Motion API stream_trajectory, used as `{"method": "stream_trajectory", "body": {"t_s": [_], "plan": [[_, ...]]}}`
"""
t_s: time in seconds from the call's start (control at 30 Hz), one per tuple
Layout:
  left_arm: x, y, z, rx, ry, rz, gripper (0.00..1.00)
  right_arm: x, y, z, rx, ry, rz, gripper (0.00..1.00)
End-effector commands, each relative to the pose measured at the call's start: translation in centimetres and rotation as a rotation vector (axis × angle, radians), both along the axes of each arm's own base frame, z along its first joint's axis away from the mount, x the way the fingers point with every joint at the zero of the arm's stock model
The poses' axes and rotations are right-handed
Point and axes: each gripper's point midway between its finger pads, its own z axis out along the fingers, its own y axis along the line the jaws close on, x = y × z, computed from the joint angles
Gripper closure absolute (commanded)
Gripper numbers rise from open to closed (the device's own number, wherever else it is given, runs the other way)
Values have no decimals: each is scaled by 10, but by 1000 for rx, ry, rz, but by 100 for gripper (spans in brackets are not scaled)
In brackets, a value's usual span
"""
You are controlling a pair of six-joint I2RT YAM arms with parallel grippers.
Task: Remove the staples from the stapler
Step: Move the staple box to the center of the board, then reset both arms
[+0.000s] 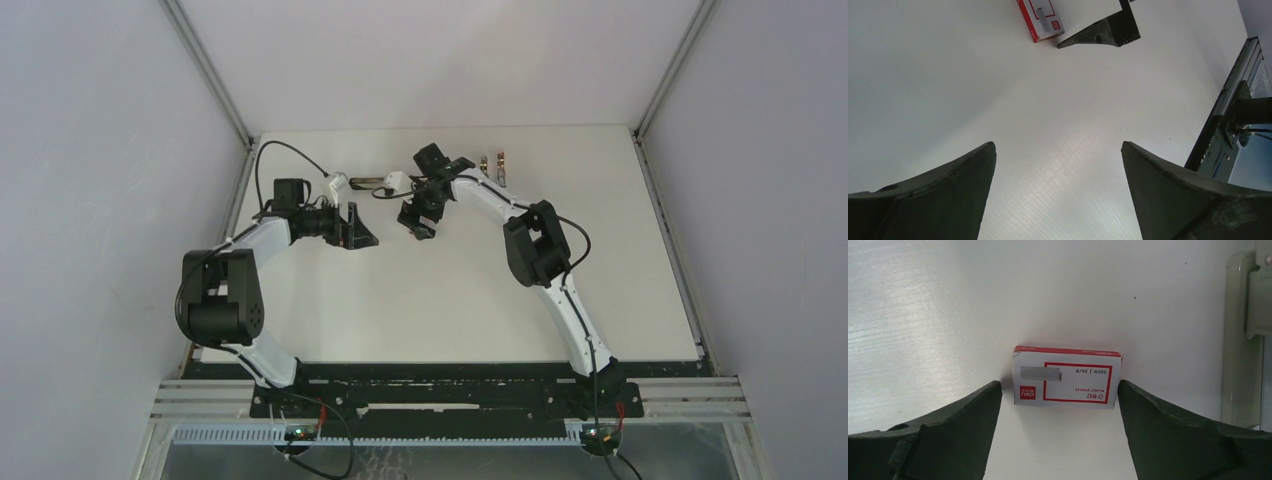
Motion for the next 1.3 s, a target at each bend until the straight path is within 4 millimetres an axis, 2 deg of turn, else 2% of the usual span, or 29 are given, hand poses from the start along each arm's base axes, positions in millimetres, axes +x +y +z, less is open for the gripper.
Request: {"method": "stream_trajectory", "body": {"t_s": [0.0,0.07,0.13,0.3,0.4,0.47,0.57,0.73,0.97,1.1,1.27], "plan": [[1,-3,7,-28,-14,-15,0,-6,5,12,-23,-45,77,11],[2,-3,7,-25,-18,-14,0,-1,5,20,-38,-82,64,7],[2,-1,8,-12,-26,-6,0,4,4,37,-34,-116,44,4],[5,5,26,29,-89,16,0,12,-8,103,-21,-225,-61,0],[6,14,44,78,-158,40,0,6,-31,145,-16,-264,-167,0],[5,21,57,118,-208,56,0,-6,-56,176,0,-291,-270,0],[1,38,77,189,-273,88,0,-23,-96,206,43,-335,-441,0],[-16,72,102,299,-349,179,0,-63,-164,213,145,-315,-679,0],[-46,122,117,494,-419,436,0,-106,-248,185,101,-333,-954,0],[-67,149,130,570,-505,632,0,-128,-275,202,231,-389,-1013,0],[-94,148,134,542,-598,696,0,-151,-296,227,323,-502,-1072,0]]}}
